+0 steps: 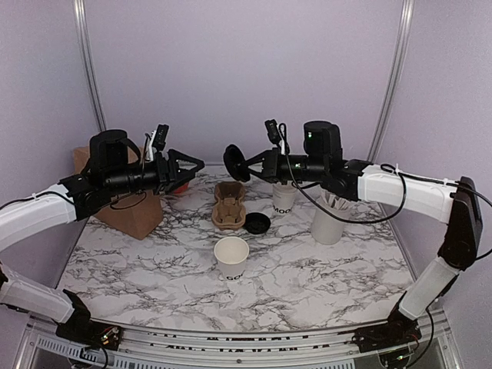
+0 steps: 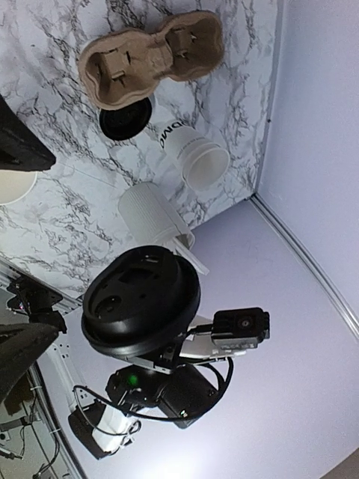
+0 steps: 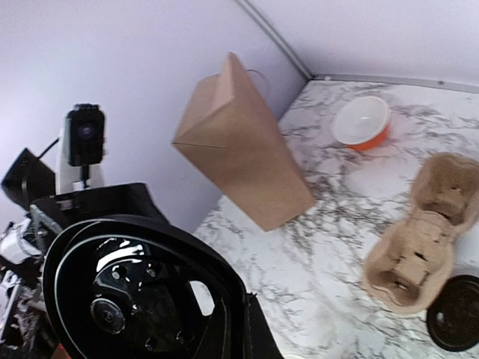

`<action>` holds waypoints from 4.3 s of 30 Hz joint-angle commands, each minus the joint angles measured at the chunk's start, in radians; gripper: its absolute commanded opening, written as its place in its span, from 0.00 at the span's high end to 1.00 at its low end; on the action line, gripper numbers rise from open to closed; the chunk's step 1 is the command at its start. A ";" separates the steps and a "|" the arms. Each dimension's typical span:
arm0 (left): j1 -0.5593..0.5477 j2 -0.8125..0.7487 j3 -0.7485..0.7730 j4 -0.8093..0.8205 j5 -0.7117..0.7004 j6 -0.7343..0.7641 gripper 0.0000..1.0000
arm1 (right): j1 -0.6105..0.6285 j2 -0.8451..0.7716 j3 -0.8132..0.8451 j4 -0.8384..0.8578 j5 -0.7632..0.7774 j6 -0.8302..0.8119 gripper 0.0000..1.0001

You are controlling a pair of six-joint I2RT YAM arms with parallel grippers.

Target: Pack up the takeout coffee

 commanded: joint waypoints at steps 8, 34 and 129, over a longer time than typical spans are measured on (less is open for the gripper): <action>-0.054 -0.028 0.091 0.216 0.110 0.062 0.09 | 0.060 0.082 0.019 0.589 -0.364 0.436 0.93; -0.152 0.013 0.136 0.156 -0.001 0.117 0.11 | 0.081 0.110 0.012 0.617 -0.299 0.484 0.92; -0.177 0.060 0.212 -0.215 -0.129 0.166 0.31 | 0.059 -0.164 -0.022 0.015 0.128 0.040 0.18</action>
